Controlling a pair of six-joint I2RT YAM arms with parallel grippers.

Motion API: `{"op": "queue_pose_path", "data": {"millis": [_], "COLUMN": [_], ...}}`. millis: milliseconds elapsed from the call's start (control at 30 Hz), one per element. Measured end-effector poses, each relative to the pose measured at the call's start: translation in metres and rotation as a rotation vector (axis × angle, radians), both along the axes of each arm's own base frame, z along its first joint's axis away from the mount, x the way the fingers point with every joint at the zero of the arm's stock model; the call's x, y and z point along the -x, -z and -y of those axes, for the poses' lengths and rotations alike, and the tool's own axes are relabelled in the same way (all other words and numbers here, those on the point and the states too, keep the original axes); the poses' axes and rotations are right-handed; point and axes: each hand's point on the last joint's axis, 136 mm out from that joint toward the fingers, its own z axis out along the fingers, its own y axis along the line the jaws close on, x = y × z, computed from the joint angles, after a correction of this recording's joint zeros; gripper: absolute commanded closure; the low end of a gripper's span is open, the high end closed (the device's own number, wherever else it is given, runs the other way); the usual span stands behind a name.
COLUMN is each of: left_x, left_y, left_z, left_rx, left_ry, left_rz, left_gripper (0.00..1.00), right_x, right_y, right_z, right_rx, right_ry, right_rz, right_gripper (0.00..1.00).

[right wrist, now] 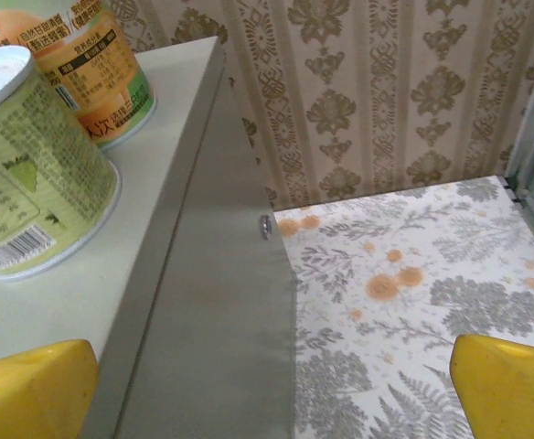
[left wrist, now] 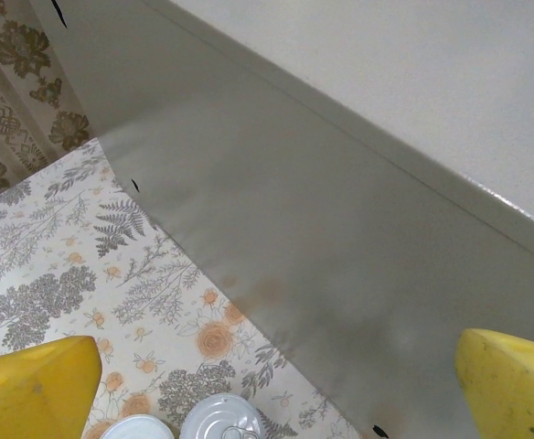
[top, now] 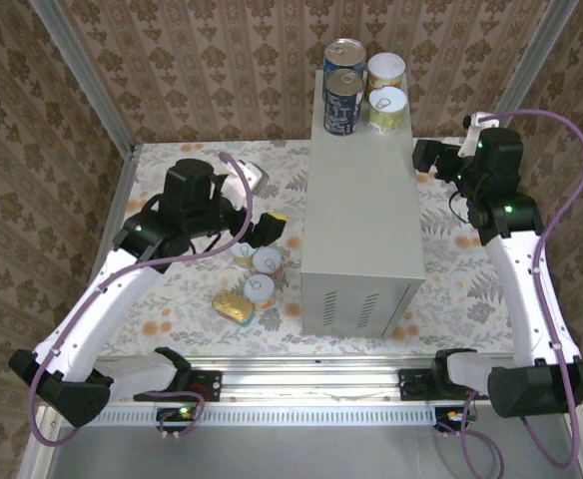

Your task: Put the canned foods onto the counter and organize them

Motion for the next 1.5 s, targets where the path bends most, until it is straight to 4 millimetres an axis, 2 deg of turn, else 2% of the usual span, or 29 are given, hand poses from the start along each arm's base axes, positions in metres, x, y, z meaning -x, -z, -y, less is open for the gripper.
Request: {"op": "queue_pose_path", "data": {"millis": [267,567,1500], "left_x": [0.0,-0.001,-0.003], "left_y": [0.002,0.002,0.002], "left_z": [0.0,-0.001,-0.002], "left_rx": [-0.001,-0.003,-0.007], "left_ry": [-0.002,-0.008,-0.018], "left_rz": [-0.006,-0.004,0.0], "left_gripper": [0.0,0.0,0.0], "right_x": [-0.038,-0.069,-0.085], "right_y": [0.011,0.013,0.013], "right_z": [-0.002,-0.003,-0.009], "right_rx": [-0.03,-0.037,-0.048], "right_ry": [-0.013,-0.018,-0.06], "right_rz": [0.003,0.0,-0.005], "right_gripper": [0.0,0.0,0.0]}}
